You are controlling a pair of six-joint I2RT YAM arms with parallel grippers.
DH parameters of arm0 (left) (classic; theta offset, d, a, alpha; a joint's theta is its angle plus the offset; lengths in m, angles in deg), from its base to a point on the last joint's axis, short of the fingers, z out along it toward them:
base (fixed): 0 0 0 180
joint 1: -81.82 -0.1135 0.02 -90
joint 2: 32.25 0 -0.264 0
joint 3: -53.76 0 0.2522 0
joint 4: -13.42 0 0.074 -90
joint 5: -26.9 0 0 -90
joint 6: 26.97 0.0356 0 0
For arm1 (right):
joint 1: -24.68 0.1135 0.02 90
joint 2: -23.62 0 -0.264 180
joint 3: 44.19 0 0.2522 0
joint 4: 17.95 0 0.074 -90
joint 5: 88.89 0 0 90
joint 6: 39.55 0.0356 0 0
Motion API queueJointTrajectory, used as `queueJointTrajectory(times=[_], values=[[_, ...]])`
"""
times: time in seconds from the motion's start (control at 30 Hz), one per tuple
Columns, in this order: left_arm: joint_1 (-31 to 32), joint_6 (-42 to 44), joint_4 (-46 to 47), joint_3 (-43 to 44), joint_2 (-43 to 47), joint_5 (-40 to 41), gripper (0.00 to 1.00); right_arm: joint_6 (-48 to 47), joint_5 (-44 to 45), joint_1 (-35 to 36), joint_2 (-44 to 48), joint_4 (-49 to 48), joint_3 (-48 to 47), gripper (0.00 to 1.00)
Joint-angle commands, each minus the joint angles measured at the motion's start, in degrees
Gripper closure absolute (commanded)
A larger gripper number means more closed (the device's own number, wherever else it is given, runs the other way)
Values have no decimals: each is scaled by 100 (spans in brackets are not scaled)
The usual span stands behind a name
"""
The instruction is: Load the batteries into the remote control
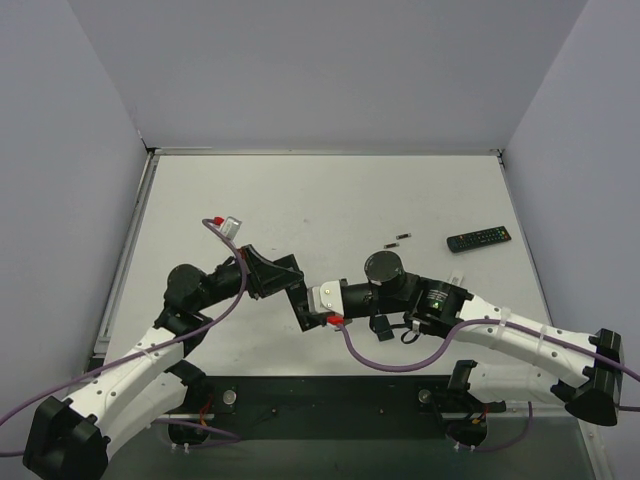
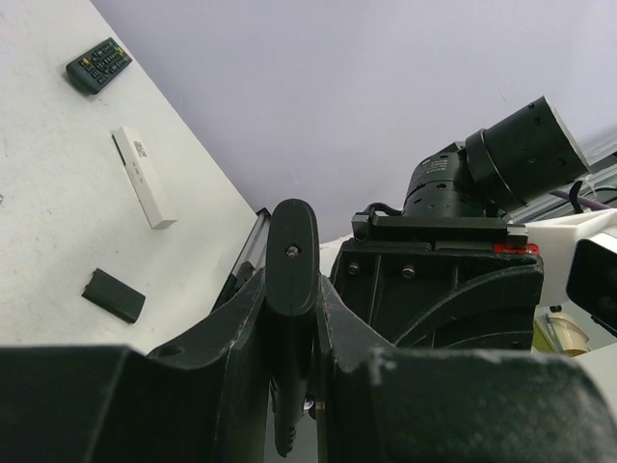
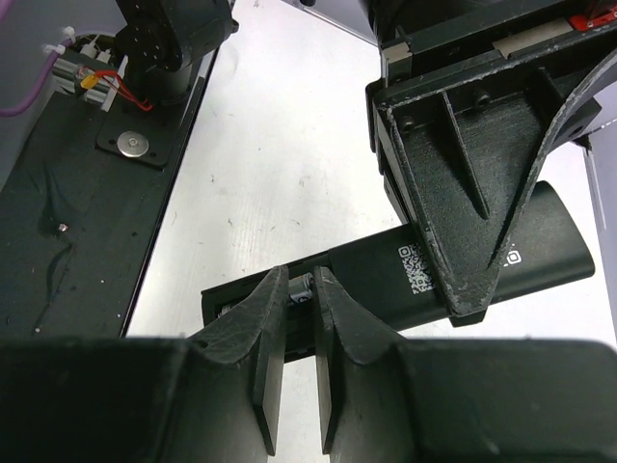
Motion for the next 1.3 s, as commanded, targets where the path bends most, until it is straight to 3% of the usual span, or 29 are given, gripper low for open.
queueJointTrajectory(times=[0.0,0.3,0.53,0.9,1.27], values=[[19,-390,1484,749,372,-89,100,308,73,-93,-388,714,446,86],[19,-426,1634,740,512,-116,100,300,583,-93,-537,458,701,85],[19,-259,1204,714,618,25,100,273,1277,3,-493,81,938,95],[10,-232,764,574,759,297,100,-34,2165,329,-819,46,991,94],[-16,75,44,249,873,728,100,369,1745,346,-556,-324,1158,91]])
